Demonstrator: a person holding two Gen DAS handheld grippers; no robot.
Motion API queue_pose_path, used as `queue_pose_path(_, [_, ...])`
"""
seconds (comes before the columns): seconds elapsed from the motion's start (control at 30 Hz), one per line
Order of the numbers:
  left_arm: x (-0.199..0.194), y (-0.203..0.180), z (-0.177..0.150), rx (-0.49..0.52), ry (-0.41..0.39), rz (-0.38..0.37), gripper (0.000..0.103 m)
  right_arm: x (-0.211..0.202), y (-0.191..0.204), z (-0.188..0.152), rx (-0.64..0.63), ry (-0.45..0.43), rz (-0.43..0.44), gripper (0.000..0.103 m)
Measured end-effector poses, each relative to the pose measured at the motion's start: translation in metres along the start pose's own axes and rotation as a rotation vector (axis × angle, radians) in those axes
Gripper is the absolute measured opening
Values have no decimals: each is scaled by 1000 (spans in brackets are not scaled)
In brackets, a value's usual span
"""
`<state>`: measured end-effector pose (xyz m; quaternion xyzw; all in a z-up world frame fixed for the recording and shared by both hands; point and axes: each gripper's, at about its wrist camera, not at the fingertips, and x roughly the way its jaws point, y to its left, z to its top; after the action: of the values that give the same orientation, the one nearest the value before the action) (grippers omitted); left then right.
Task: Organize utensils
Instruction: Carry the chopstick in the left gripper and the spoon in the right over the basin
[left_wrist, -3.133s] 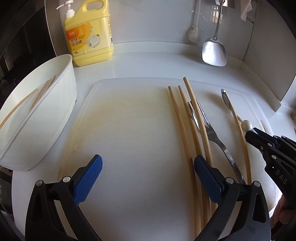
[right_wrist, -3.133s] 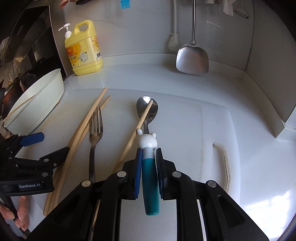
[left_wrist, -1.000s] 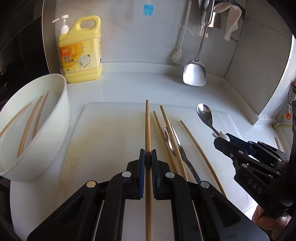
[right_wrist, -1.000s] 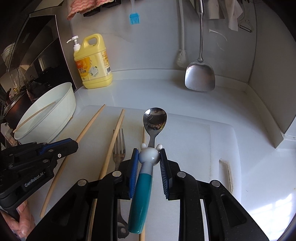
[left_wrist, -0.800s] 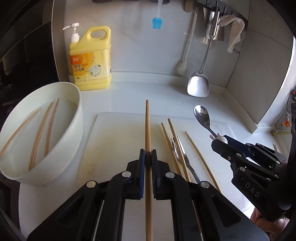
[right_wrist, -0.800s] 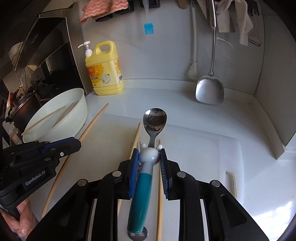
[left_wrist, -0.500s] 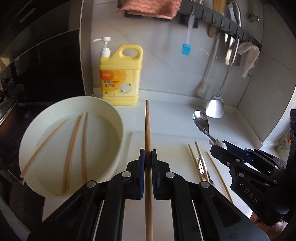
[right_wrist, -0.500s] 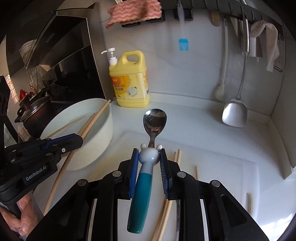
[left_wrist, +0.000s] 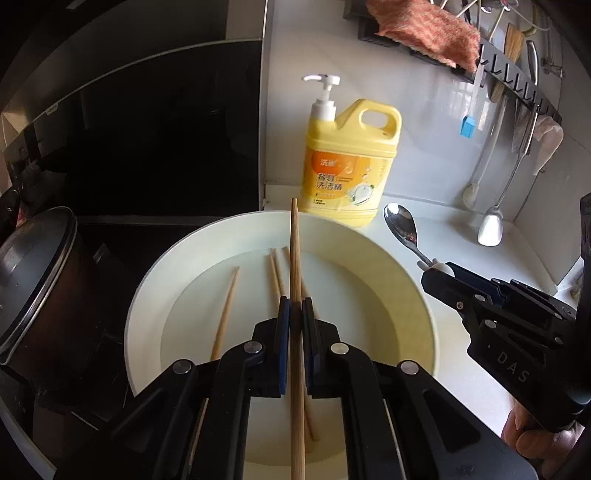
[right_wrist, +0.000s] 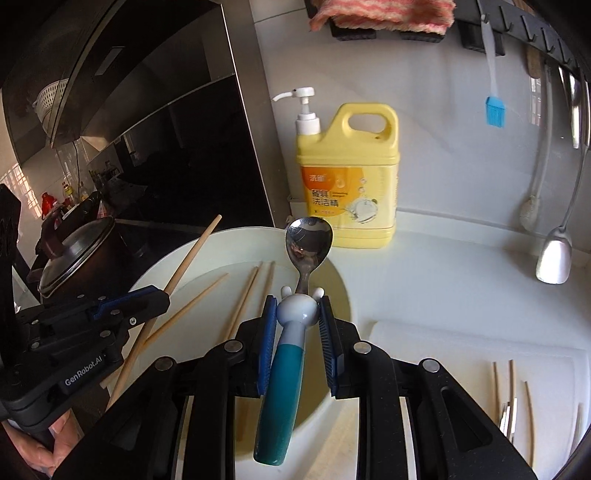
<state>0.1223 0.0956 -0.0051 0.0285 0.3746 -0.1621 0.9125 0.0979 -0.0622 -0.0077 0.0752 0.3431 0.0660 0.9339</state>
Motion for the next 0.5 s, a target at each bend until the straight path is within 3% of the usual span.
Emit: queue_pose_path(0.5, [50, 52, -18, -82, 105, 22, 7, 78, 39, 2, -41, 133, 41, 22])
